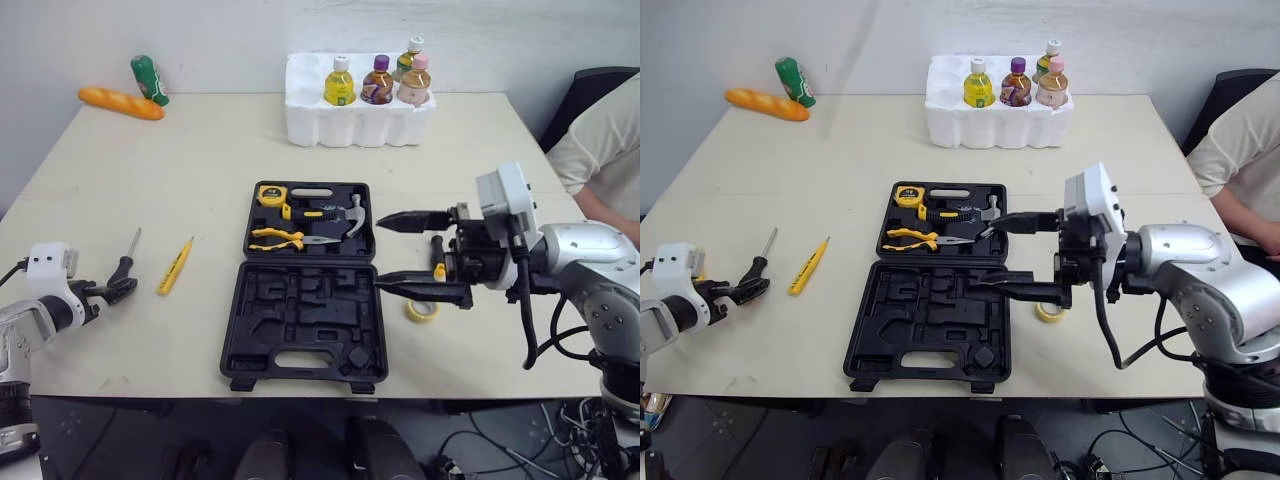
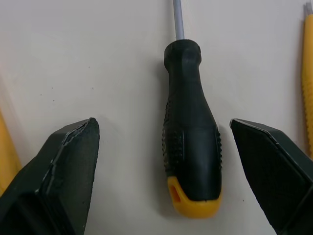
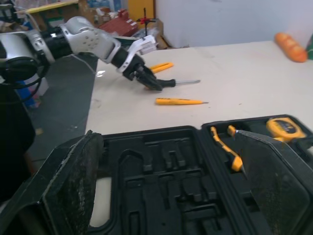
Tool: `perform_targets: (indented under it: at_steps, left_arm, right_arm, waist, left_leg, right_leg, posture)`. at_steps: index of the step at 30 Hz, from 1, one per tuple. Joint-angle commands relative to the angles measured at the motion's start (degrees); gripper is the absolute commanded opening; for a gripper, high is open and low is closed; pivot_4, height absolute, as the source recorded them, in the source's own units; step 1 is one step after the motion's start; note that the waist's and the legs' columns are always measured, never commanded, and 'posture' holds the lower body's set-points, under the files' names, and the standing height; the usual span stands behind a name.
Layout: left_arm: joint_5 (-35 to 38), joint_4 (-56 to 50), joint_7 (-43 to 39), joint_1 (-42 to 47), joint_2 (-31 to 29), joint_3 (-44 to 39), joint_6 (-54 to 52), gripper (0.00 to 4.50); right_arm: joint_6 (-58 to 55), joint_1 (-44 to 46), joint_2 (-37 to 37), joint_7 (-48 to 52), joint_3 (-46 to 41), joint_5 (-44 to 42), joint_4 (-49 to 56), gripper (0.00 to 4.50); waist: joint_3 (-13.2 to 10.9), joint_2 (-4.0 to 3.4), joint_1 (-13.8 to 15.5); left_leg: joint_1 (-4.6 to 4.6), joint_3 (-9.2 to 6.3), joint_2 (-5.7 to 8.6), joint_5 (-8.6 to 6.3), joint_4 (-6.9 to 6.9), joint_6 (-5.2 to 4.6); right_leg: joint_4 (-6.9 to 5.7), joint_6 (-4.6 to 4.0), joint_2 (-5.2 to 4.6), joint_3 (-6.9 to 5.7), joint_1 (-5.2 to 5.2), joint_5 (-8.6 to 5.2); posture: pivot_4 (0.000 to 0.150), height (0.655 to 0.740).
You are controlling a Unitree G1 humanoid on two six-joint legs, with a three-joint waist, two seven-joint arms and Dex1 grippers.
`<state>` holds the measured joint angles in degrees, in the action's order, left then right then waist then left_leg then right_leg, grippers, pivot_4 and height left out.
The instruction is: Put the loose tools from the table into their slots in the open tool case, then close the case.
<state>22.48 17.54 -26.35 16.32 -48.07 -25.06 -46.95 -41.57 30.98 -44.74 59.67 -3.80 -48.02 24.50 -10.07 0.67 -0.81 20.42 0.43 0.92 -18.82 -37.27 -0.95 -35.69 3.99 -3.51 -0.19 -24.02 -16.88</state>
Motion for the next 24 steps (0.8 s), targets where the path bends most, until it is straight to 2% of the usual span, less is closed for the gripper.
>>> perform_targets:
  at_steps: [1, 4, 6, 11, 18, 24]
  left_arm:
    - [-1.2, 0.7, -1.8, -0.9, 0.2, 2.7, 0.1, 3.12]
    - [-2.3, 0.7, -1.7, -1.5, 0.2, 3.1, 0.6, 1.80]
    - [-2.5, 0.8, -1.8, -1.5, 0.2, 2.9, 0.7, 1.06]
    - [-1.7, -1.4, -1.7, -1.1, 0.4, 1.6, -0.1, 1.06]
    - [-1.8, -6.6, -6.2, -2.5, -0.2, 2.5, 4.9, 1.06]
    - [-0.9, -10.2, -12.4, 1.4, -4.9, 5.7, 3.0, 1.06]
  right_arm:
    - [-0.6, 2.5, 0.2, -0.8, -1.2, -2.1, 1.6, 4.50]
    - [-0.4, 3.6, 0.1, -0.8, -1.0, -1.5, 1.3, 4.50]
    - [-0.5, 4.1, 0.0, -0.9, -0.9, -1.4, 1.2, 4.50]
    - [0.1, 4.1, -0.1, -0.8, -0.3, -0.1, 1.1, 4.50]
    - [0.6, 4.1, -1.9, 0.6, 0.4, 2.4, 1.0, 4.50]
    - [-0.5, 2.1, -2.6, -1.0, -1.2, 1.8, 2.9, 4.50]
  waist:
    - [0.0, -0.01, 0.1]
    - [0.0, -0.04, 0.4]
    - [0.0, -0.04, 0.5]
    - [0.0, -0.03, 0.6]
    - [0.0, -0.01, 0.6]
    - [0.0, 0.06, 0.6]
  left_leg:
    - [-0.01, 0.00, 0.00, 0.00, 0.00, 0.00]
    - [-0.01, 0.00, 0.00, 0.00, 0.01, 0.01]
    - [0.00, 0.00, 0.00, -0.01, 0.03, 0.00]
    - [0.01, 0.01, 0.00, -0.02, 0.04, -0.02]
    - [0.06, 0.00, 0.00, -0.02, 0.04, -0.02]
    - [0.50, -0.01, 0.00, 0.01, -0.03, 0.00]
  right_leg:
    - [-0.01, 0.00, 0.00, 0.00, 0.00, 0.00]
    - [0.02, 0.00, -0.01, 0.00, 0.00, 0.00]
    - [0.06, 0.00, -0.01, 0.01, 0.00, 0.00]
    - [0.09, 0.00, -0.02, 0.01, 0.00, 0.00]
    - [0.11, 0.00, -0.02, -0.01, -0.01, 0.00]
    - [0.03, 0.00, -0.02, -0.02, -0.45, 0.00]
  posture:
    - [0.150, 0.7367]
    - [0.150, 0.7367]
    - [0.150, 0.7367]
    - [0.150, 0.7367]
    - [0.150, 0.7367]
    - [0.150, 0.7367]
